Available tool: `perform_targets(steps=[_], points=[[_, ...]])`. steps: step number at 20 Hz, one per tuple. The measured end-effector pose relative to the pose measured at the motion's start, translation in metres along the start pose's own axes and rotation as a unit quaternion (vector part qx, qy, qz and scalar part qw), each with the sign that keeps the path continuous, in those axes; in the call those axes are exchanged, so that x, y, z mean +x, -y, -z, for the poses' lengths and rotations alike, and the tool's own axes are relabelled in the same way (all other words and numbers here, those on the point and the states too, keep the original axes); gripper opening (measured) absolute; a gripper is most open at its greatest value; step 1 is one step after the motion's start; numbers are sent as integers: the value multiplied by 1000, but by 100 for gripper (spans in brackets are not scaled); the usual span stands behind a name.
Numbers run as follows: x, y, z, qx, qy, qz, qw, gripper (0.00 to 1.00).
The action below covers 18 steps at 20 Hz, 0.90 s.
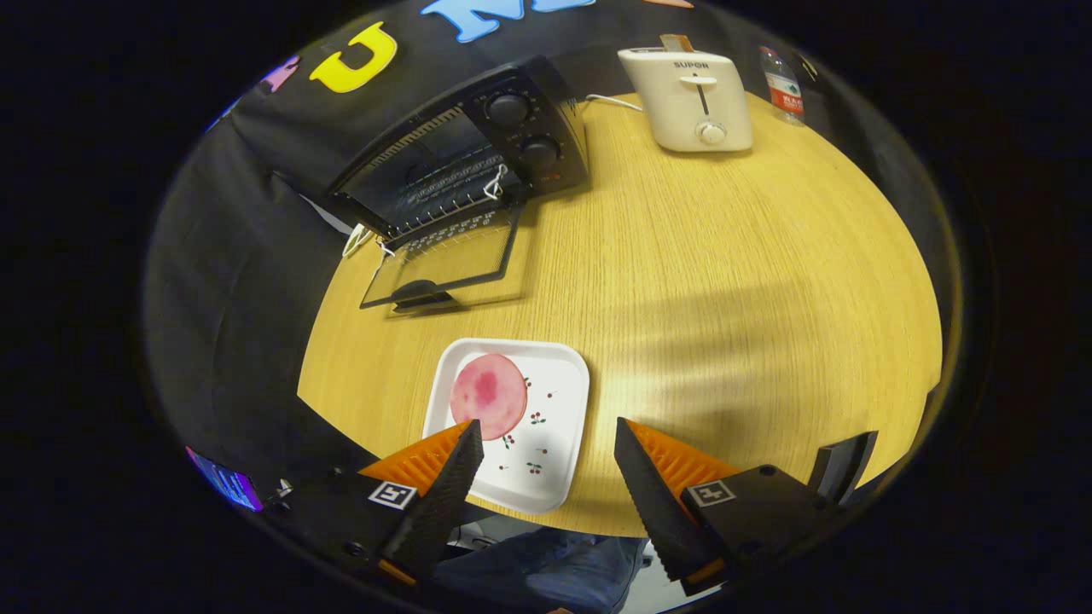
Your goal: Open the toaster oven, put the food inside, and close the toaster oven door.
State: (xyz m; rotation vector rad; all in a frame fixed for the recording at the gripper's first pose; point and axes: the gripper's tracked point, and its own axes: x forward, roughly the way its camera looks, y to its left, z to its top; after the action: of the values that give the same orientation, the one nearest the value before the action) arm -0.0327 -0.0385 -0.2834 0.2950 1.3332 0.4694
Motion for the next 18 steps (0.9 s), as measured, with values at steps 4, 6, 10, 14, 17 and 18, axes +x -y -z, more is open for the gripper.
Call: perform_targets(steps=[4,6,10,14,17,18], points=[[13,6,6,18,-37,-2,999,97],[18,8,10,21,-57,2,998,94],[24,7,10,42,-82,1,996,85],[29,14,12,53,-103,12,993,46],[29,14,12,61,-114,9,992,29],[30,13,13,62,-119,6,991,29]])
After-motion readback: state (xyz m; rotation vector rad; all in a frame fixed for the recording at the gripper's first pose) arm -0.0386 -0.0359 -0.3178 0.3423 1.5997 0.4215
